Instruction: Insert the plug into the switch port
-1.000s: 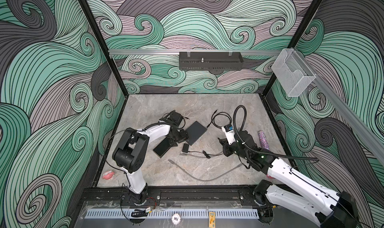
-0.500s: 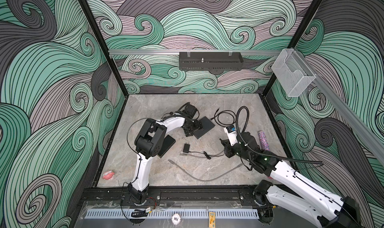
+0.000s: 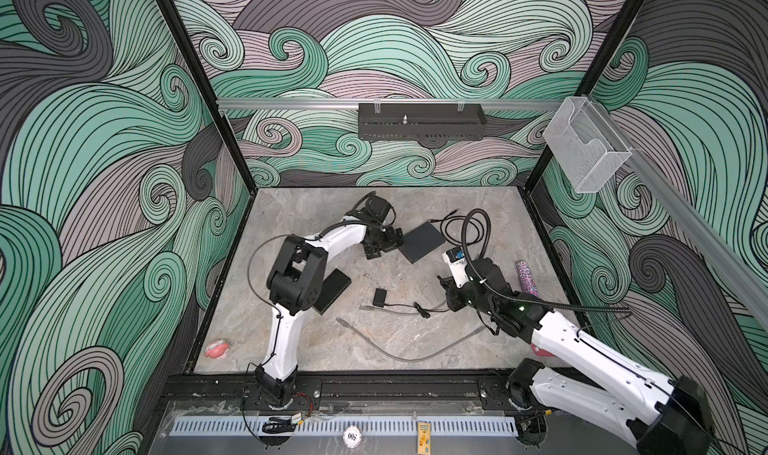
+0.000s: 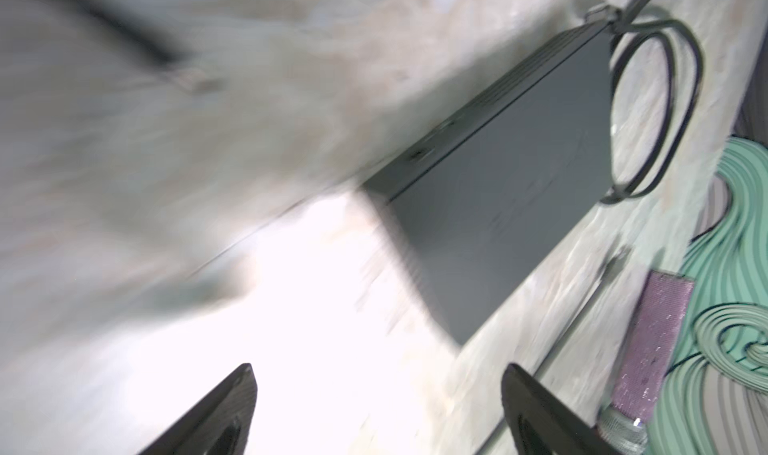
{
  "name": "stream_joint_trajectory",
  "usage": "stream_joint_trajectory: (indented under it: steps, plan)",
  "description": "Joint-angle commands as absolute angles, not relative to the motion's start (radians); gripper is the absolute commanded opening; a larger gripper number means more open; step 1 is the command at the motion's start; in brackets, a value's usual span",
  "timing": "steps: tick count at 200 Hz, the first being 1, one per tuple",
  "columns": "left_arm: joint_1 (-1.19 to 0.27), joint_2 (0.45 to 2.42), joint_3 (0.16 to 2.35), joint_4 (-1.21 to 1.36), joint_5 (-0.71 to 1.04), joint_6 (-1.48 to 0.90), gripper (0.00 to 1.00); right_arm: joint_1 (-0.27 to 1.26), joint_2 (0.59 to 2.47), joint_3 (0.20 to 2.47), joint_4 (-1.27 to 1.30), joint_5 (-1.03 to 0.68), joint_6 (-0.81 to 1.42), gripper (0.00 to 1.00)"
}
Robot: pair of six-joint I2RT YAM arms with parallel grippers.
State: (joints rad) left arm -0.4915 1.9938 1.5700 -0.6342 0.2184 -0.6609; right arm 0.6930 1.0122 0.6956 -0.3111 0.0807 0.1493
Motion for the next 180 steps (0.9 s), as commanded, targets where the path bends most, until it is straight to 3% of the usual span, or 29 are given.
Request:
stream_joint_trajectory:
  steps: [1, 47, 62, 90, 118, 180]
  plan:
    - [-0.445, 1.816, 1.499, -0.855, 0.024, -0.528, 0.99, 0.657, 1.107, 0.832, -0.216, 0.138, 0.096, 0.0]
    - [-0.383, 1.672, 1.368, -1.019, -0.095, -0.49, 0.98, 0.492, 1.28, 1.104, -0.304, 0.253, 0.068, 0.0]
    - [-0.384, 1.653, 1.341, -1.016, -0.128, -0.41, 0.94, 0.431, 1.281, 1.118, -0.32, 0.251, 0.075, 0.0]
    - [-0.425, 1.679, 1.323, -1.039, -0.114, -0.15, 0.89, 0.383, 1.22, 1.063, -0.34, 0.217, 0.084, 0.0]
    - [-0.465, 1.706, 1.309, -1.044, -0.268, -0.098, 0.94, 0.385, 1.135, 0.97, -0.348, 0.16, 0.103, 0.0]
    - [-0.462, 1.814, 1.306, -0.995, -0.217, 0.069, 0.95, 0.415, 1.068, 0.831, -0.345, 0.03, 0.141, 0.0]
